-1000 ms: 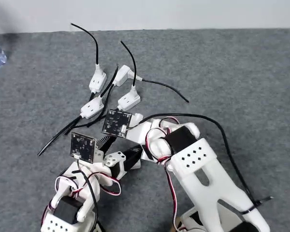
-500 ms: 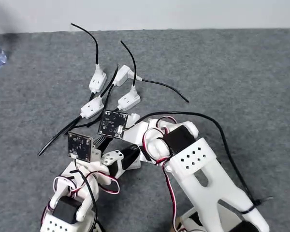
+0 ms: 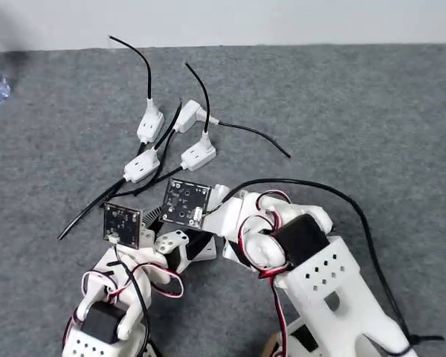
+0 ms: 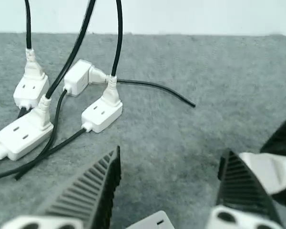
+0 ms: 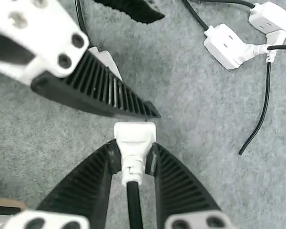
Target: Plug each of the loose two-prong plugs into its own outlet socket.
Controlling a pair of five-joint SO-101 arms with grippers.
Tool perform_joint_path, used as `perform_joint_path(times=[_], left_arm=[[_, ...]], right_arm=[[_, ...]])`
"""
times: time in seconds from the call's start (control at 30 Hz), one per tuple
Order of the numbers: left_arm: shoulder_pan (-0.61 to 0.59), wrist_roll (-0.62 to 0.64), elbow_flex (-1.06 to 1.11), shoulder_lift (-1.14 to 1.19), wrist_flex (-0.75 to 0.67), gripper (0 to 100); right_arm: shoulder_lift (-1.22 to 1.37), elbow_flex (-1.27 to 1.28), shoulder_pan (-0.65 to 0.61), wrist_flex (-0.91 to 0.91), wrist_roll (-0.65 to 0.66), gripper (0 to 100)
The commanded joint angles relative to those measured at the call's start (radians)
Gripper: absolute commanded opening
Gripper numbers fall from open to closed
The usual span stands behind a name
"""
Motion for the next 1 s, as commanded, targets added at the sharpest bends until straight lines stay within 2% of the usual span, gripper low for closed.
perform_joint_path(times=[0.0,0.27,0.43,0.57,0.67,0.8,0.87,0.97], left_arm=[[-0.002,0.008,-0.012,-0.003,0.006,31],[-0.02,0.009,-0.018,-0.003,0.006,31],[-0.229,0.014,-0.12,-0.003,0.014,31],[-0.402,-0.011,-0.13,-0.003,0.199,31],[-0.56,-0.195,-0.13,-0.003,0.361,31],[-0.833,-0.433,-0.127,-0.003,0.436,31],[-0.927,-0.474,-0.105,-0.003,0.437,31],[-0.965,-0.483,-0.042,-0.003,0.437,31]], right_arm=[[-0.024,-0.041,-0.008,-0.004,-0.009,1.0],[-0.022,-0.041,-0.002,-0.004,-0.005,1.0],[0.044,-0.132,-0.002,0.018,-0.005,0.9],[0.216,-0.27,-0.005,0.07,-0.005,0.9],[0.337,-0.377,-0.007,0.108,0.005,0.9],[0.467,-0.485,-0.007,0.177,0.066,0.9],[0.53,-0.526,-0.012,0.219,0.109,0.9],[0.61,-0.549,-0.051,0.266,0.15,0.9]])
